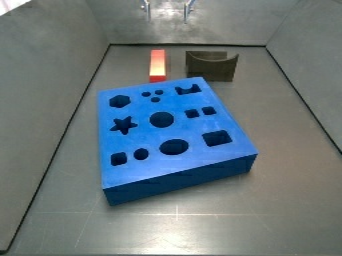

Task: Pick up the rectangle object. Move up. Place the rectangle object on the fixture. Regrasp the rectangle object. Move to above the board. Insert the rectangle object.
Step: Pick up the rectangle object.

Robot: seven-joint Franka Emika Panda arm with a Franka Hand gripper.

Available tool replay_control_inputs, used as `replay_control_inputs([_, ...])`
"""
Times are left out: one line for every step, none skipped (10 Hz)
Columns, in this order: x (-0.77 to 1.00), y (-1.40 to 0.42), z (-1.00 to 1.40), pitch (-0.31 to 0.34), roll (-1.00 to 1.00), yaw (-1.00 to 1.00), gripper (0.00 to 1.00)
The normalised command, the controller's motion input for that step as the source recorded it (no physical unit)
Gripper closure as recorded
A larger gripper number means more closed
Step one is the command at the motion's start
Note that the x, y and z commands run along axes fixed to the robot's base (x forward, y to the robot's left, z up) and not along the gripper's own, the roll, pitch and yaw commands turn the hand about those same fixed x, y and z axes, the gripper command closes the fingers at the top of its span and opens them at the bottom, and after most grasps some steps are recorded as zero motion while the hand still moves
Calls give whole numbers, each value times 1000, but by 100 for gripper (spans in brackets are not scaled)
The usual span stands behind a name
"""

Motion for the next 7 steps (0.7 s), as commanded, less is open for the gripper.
replay_control_inputs([0, -26, -243, -29, -40, 0, 0])
replay_control_inputs([-34, -43, -629, -114, -77, 0, 0])
replay_control_inputs([-77, -57, -886, -186, -80, 0, 0])
replay_control_inputs([-89, -63, -946, -240, -54, 0, 0])
replay_control_inputs([-100, -63, -940, -277, -34, 0, 0])
replay_control_inputs([-89, -54, -949, -294, -23, 0, 0])
replay_control_inputs([-80, -51, -943, -291, -26, 0, 0])
